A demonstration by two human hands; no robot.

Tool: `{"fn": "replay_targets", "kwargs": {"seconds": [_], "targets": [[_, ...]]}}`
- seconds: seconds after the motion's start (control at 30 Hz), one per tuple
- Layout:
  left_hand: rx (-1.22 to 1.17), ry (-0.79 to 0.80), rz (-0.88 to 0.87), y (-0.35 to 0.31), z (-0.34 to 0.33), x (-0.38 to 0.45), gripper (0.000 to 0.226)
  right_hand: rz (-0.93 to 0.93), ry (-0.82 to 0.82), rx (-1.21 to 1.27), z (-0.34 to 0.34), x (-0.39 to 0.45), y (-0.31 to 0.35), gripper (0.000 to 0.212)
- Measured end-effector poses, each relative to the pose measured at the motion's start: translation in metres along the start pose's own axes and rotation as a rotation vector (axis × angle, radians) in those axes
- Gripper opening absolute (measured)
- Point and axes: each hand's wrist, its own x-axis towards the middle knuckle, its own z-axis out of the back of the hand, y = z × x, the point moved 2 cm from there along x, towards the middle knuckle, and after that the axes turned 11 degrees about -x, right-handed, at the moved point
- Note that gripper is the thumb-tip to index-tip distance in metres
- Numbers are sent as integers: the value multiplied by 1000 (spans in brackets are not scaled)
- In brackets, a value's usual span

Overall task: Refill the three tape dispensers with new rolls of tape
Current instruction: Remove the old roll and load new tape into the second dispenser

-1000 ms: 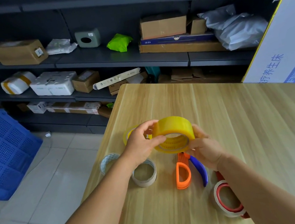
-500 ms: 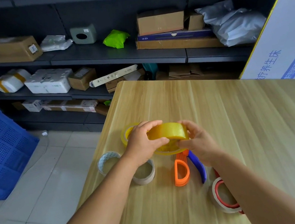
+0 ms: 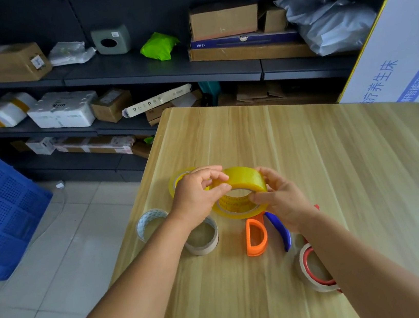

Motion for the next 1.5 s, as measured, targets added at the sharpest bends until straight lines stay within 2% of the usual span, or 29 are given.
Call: {"fn": "replay_targets", "kwargs": {"seconds": [0.13,0.33,0.43,0.63,0.7,0.83,0.93,1.03,1.17,1.23,1.3,1.4,1.5], "targets": [[76,-39,0,6,5,-1,30,-14,1,25,0,0,1,54],[40,-97,32,9,10,0,18,-34,24,27,1,4,1,52],[128,-100,9,10,11,2,7,-44,25,20,1,6,1,52],[289,-100,-60,11,7,6,9,-63,18,-94,-1,8,3,51],[339,-53,-79,12,6,7,11,-42,17,-204,-3,10,8,49],[402,34,-86,15,0,4,16,-5,-29,-650,-7,16,19,47],[424,44,-71,18,-2,3,17,13,-37,-751,-8,17,23,42],[277,-26,38,16,3,5,17,-1,35,-633,-4,14,20,40],[140,-67,52,9,6,7,17,-90,99,-247,-5,9,8,42],[89,-53,102,12,9,5,18,-101,100,-133,-8,9,6,49],[82,-5,174,20,12,2,26,-80,93,-79,-10,10,7,47],[154,54,254,31,13,-2,53,-48,89,-22,-12,10,8,39],[174,-47,188,31,14,-2,48,-37,109,-42,-14,9,10,43]]}}
